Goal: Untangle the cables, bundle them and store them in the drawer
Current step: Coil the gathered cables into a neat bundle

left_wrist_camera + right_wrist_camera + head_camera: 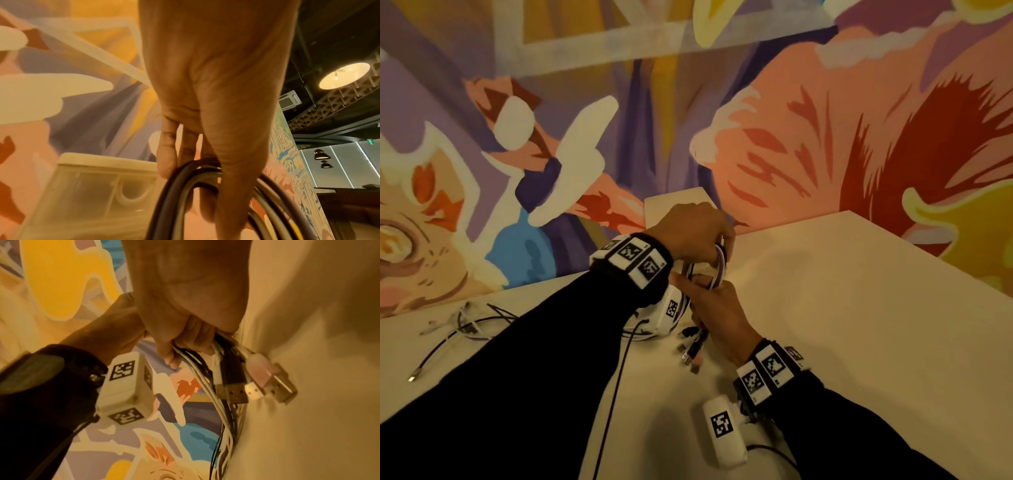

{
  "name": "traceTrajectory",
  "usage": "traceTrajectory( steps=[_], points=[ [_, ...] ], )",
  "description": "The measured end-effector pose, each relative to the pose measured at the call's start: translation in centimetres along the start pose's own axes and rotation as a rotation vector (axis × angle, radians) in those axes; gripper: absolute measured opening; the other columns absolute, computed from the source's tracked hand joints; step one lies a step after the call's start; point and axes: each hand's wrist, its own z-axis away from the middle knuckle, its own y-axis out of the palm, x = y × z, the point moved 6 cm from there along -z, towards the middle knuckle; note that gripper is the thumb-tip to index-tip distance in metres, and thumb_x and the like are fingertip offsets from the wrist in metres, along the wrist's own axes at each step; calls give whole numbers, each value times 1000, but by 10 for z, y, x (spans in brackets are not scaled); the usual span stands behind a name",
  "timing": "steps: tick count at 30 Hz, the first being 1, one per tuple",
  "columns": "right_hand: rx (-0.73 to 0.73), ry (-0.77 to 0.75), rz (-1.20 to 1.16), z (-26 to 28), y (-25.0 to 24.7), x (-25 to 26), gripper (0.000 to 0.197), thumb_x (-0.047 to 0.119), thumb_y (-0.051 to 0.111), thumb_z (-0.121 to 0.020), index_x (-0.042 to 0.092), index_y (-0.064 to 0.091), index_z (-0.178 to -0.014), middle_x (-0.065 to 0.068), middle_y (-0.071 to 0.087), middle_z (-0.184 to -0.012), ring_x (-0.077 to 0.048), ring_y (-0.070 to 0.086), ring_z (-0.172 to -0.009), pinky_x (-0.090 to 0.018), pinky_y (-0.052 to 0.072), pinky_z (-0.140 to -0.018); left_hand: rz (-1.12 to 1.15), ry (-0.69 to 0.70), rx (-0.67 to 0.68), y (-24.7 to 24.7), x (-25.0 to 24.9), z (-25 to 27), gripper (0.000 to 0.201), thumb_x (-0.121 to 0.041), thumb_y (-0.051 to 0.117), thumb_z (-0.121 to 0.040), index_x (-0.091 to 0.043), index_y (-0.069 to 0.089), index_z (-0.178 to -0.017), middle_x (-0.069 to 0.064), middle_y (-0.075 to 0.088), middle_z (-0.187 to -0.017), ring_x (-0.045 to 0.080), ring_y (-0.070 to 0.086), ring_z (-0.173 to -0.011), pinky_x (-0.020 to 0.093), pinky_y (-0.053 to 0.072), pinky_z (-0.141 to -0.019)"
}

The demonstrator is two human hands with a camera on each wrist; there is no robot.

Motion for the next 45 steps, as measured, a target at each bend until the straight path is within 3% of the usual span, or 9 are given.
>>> traceTrajectory(
  steps=[6,13,18,22,27,32,36,39,45],
  points=[
    [-82,-52,242,-2,-11,8,39,34,82,-85,2,66,-70,1,56,-56,-12,47,-49,-25,41,-51,-27,63,-216,-13,-10,-2,26,-1,74,-75,-22,59,-69,-16,40,-60,17,52,-68,30,36,-61],
    [-36,-76,320,-6,-6,9,43,27,67,-98,20,60,-56,11,54,-46,-3,45,-43,-26,41,-58,14,139,-233,-20,-20,0,33,6,71,-69,-22,53,-65,-13,43,-61,14,47,-62,25,29,-56],
    [170,-8,9,2,1,10,53,17,56,-110,16,51,-57,14,64,-57,0,57,-55,-21,46,-72,13,216,-261,-28,-28,1,29,7,72,-69,-18,57,-68,-11,53,-67,13,43,-62,35,42,-59],
    [171,80,-239,3,9,4,44,36,64,-107,10,69,-73,-13,63,-82,-22,60,-72,-31,55,-70,-3,241,-290,-26,-30,1,27,7,73,-70,-18,62,-71,-9,62,-72,11,47,-67,37,47,-59],
    [179,143,-287,2,9,-9,34,36,57,-111,10,66,-92,-4,39,-59,-13,35,-48,-27,34,-51,-25,304,-299,-19,-38,6,38,8,70,-68,-24,50,-68,-13,52,-71,13,43,-68,36,44,-59],
    [61,178,-237,0,5,-8,50,21,61,-102,25,41,-56,3,30,-55,-13,23,-46,-28,21,-46,-54,304,-280,-25,-49,12,31,7,71,-69,-21,56,-70,-7,62,-74,14,46,-68,37,45,-60],
    [33,164,-273,-5,-4,-1,53,22,59,-102,29,33,-57,4,25,-53,-14,20,-42,-32,14,-46,261,152,-178,-28,-17,17,29,-16,85,-81,-32,72,-102,-15,71,-94,5,64,-84,36,59,-77],
    [-9,167,-426,-10,-21,10,52,18,47,-103,29,35,-54,7,18,-49,-11,13,-38,-31,5,-49,590,16,-20,-4,13,36,65,-51,86,-86,-42,55,-143,-17,66,-127,0,64,-114,23,54,-96],
    [-48,142,-600,-23,-48,19,58,25,56,-104,28,23,-56,6,12,-47,-13,11,-36,-29,8,-44,683,-11,187,113,10,87,56,-68,60,-99,-33,54,-143,-16,70,-121,-1,65,-108,28,53,-101]
  ],
)
